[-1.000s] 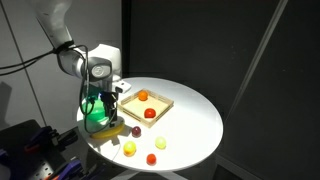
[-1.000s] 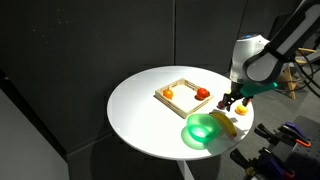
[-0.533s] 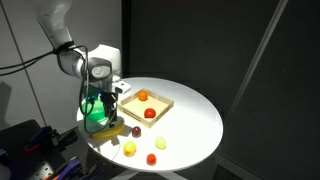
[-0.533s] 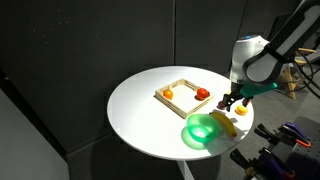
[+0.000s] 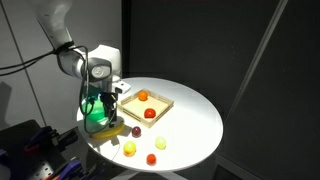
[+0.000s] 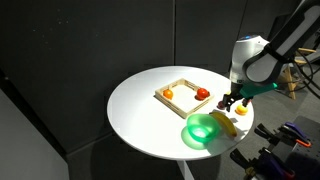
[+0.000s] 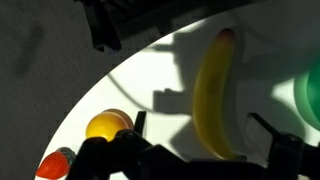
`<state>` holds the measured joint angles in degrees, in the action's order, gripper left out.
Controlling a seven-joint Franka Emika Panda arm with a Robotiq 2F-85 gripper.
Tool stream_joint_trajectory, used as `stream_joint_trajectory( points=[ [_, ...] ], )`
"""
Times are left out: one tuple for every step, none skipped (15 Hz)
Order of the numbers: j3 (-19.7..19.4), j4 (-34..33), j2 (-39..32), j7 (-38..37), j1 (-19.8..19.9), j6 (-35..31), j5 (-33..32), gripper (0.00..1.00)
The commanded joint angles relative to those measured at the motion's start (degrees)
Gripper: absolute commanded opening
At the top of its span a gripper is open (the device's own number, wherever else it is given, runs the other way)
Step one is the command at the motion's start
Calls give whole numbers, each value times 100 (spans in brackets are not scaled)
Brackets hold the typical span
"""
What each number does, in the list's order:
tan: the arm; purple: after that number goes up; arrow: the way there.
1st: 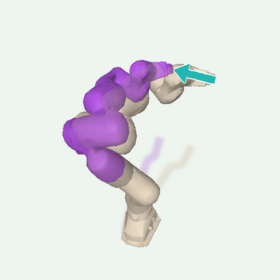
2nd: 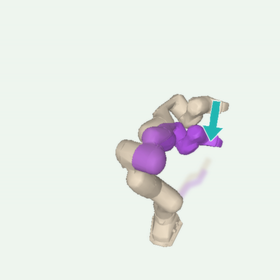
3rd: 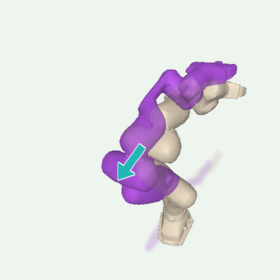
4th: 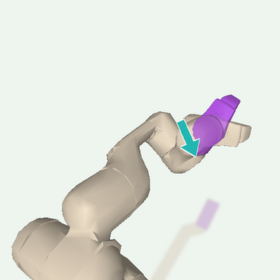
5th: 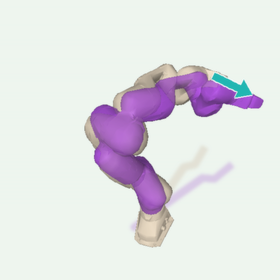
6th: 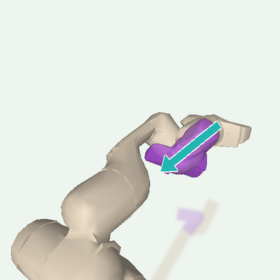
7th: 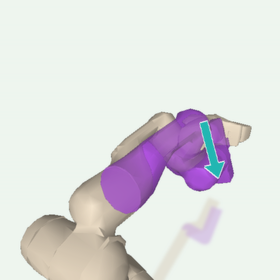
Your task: Put the banana in the crate
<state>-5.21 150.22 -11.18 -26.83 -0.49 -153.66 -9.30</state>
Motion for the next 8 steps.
stream_joint_trajectory(
  points=[
    [-50,-95,-117,87,-92,-99,96,100],
    [-58,-124,-159,65,-110,-120,84,100],
    [-62,-157,-212,51,-129,-180,80,100],
    [-64,-182,-254,55,-144,-231,84,100],
    [-75,-204,-307,34,-173,-321,72,100],
    [-77,-212,-349,44,-193,-427,88,100],
    [-92,-219,-408,36,-225,-562,85,100],
    [-92,-226,-462,60,-243,-661,125,100]
  ],
)
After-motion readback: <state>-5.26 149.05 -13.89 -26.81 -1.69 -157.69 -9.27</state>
